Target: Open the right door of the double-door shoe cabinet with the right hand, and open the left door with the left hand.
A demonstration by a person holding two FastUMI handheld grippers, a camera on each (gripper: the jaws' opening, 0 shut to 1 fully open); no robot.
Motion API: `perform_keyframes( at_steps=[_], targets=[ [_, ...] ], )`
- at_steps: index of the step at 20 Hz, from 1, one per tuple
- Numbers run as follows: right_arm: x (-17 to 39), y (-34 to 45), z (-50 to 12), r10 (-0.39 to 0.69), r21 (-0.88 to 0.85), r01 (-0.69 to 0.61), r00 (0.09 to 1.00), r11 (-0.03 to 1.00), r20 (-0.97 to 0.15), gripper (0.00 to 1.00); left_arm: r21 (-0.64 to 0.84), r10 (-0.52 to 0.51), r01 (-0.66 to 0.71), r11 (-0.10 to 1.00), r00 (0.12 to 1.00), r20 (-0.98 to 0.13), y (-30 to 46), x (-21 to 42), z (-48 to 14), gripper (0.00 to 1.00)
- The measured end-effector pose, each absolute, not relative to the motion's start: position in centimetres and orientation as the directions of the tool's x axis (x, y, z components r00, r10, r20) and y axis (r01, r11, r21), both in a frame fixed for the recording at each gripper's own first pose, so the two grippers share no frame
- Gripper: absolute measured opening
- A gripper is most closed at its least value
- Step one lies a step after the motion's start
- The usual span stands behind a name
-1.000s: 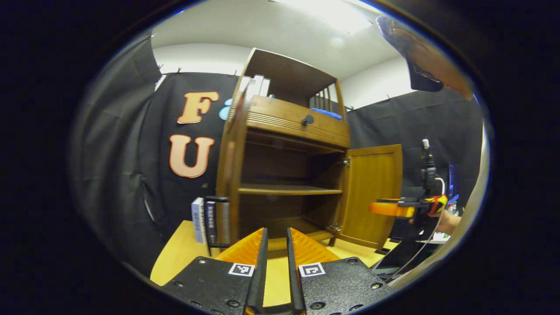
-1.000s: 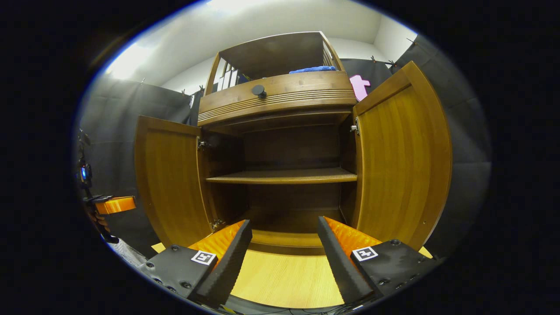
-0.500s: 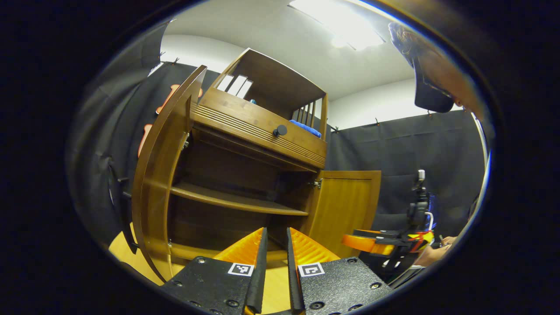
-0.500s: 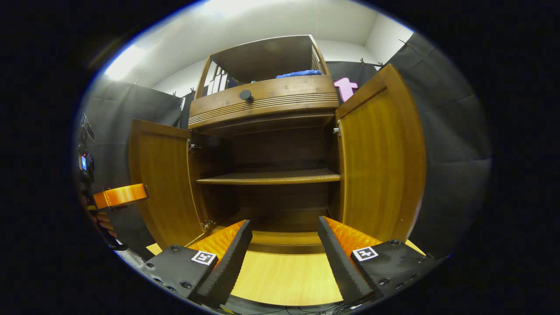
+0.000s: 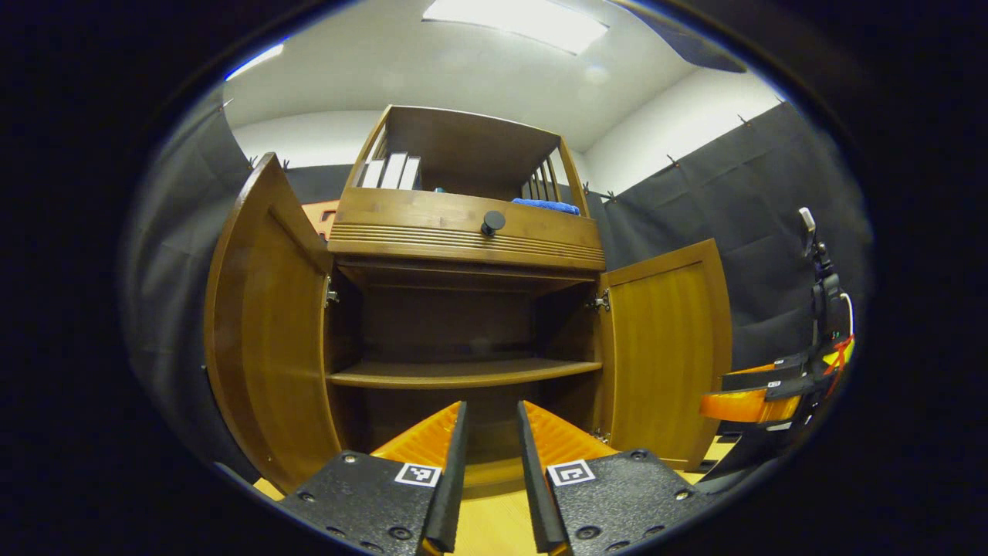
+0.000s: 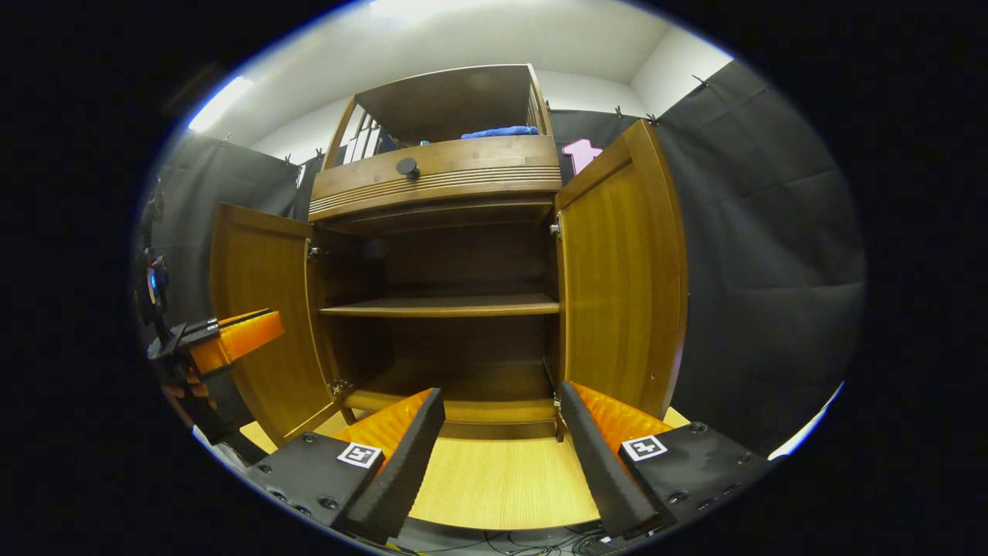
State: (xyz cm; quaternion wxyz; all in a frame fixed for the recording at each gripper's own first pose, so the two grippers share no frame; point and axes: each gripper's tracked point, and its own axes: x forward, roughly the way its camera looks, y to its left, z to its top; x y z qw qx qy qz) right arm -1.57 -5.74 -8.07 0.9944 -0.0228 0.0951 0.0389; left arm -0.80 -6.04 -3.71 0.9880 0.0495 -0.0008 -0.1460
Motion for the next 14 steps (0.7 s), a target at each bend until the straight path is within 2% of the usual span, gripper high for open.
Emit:
perform_keyframes(
  at_steps=[1, 4, 5, 7, 9, 10, 14],
  targets=[
    [-1.7, -5.8, -7.9, 0.07, -0.041, -0.079, 0.979, 0.996, -0.189, 1.0, 0.082, -0.283, 0.283, 0.956, 0.959, -0.01, -6.2, -0.7, -3.9, 0.39],
    [-1.7, -5.8, -7.7, 0.065, -0.049, -0.076, 0.981, 0.996, -0.184, 0.93, -0.023, -0.295, 0.294, 0.955, 0.955, -0.039, -6.8, -0.9, -5.0, 0.63],
    [-1.8, -5.8, -7.7, 0.064, -0.05, -0.075, 0.981, 0.996, -0.182, 0.9, -0.048, -0.288, 0.286, 0.957, 0.957, -0.043, -6.4, -0.9, -5.0, 0.67],
    [-1.8, -5.7, -7.6, 0.064, -0.049, -0.074, 0.981, 0.996, -0.181, 1.0, -0.076, -0.258, 0.255, 0.964, 0.965, -0.04, -5.3, -0.6, -4.9, 0.8],
    [-1.6, -5.5, -7.7, 0.068, -0.045, -0.077, 0.981, 0.996, -0.182, 1.0, -0.086, -0.214, 0.21, 0.974, 0.976, -0.04, -3.8, 0.0, -4.8, 0.93],
    [-1.5, -5.3, -7.8, 0.071, -0.045, -0.081, 0.981, 0.996, -0.183, 1.0, -0.083, -0.189, 0.186, 0.979, 0.981, -0.041, -3.0, 0.1, -5.0, 0.95],
    [-1.2, -4.9, -8.1, 0.081, -0.041, -0.091, 0.979, 0.995, -0.187, 0.98, -0.087, -0.109, 0.105, 0.991, 0.993, -0.043, -0.3, -0.1, -5.3, 0.92]
  ],
)
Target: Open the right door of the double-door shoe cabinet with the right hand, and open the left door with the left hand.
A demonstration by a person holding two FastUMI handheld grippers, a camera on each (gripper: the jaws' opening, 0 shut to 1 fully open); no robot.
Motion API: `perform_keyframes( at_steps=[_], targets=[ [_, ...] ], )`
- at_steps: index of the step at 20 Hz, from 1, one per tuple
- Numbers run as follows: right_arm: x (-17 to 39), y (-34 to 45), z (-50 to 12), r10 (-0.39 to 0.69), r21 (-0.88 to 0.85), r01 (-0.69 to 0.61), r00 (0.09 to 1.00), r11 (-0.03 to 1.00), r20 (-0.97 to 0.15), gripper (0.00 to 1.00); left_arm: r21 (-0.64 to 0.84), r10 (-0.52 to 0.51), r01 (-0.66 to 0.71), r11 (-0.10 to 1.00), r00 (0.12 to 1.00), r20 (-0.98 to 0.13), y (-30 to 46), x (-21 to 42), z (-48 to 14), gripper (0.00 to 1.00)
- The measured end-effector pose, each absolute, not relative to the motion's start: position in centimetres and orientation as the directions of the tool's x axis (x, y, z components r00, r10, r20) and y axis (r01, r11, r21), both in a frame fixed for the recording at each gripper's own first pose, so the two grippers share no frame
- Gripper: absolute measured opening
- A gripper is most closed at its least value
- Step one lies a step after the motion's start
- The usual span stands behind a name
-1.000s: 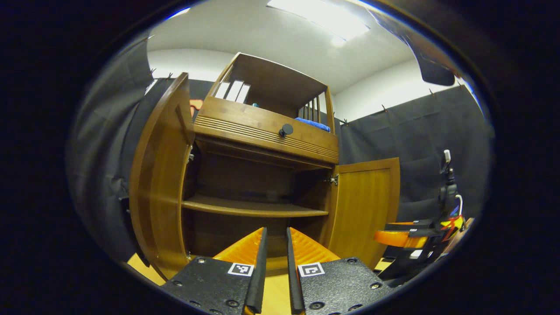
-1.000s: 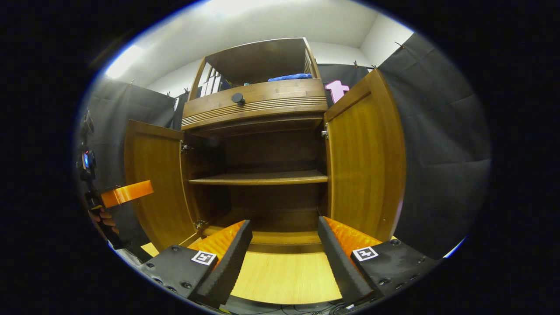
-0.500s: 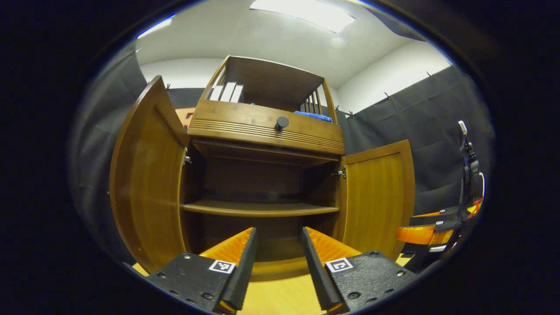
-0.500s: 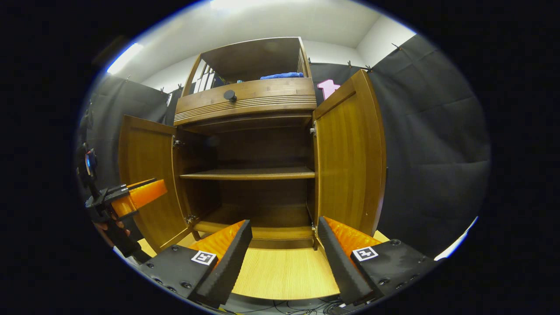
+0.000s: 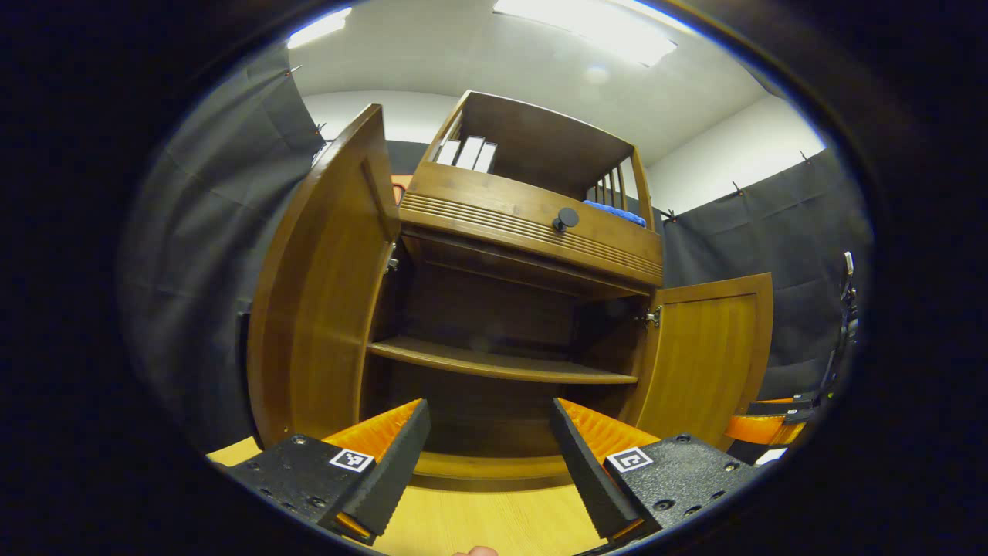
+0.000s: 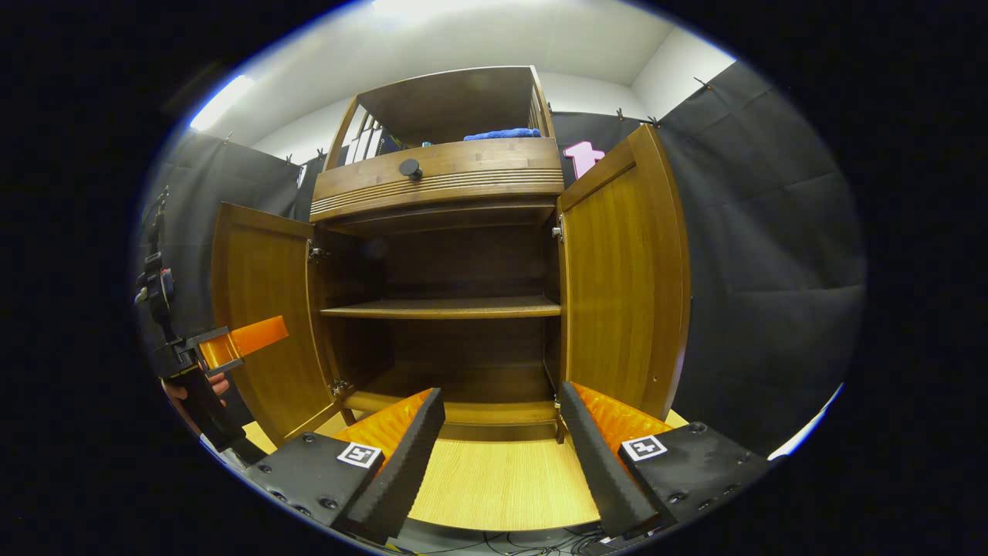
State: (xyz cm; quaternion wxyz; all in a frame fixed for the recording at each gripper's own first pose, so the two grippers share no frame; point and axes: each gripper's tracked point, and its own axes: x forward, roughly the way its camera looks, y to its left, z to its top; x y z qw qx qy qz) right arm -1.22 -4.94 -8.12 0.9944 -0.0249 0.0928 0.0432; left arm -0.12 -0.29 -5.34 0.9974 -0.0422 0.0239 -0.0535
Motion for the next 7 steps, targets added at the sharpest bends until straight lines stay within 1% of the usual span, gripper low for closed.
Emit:
perform_keyframes(
  at_steps=[3, 4, 5, 6, 7],
  targets=[
    [-0.9, -4.5, -8.2, 0.092, -0.037, -0.101, 0.978, 0.994, -0.189, 0.98, -0.082, -0.077, 0.072, 0.994, 0.995, -0.056, 1.0, -0.2, -5.5, 0.92],
    [-0.9, -4.4, -8.3, 0.096, -0.038, -0.105, 0.977, 0.994, -0.19, 0.98, -0.078, -0.069, 0.064, 0.995, 0.996, -0.063, 1.4, -0.3, -5.7, 0.94],
    [-0.8, -4.2, -8.3, 0.1, -0.039, -0.109, 0.977, 0.993, -0.19, 0.98, -0.075, -0.061, 0.056, 0.996, 0.996, -0.065, 1.7, -0.3, -5.8, 0.92],
    [-0.7, -4.2, -8.3, 0.103, -0.04, -0.112, 0.976, 0.993, -0.19, 0.98, -0.075, -0.052, 0.048, 0.996, 0.997, -0.065, 2.0, -0.3, -5.8, 0.91],
    [-0.7, -4.1, -8.4, 0.105, -0.04, -0.114, 0.976, 0.993, -0.191, 1.0, -0.073, -0.047, 0.042, 0.996, 0.997, -0.063, 2.2, -0.3, -5.7, 0.91]
  ],
)
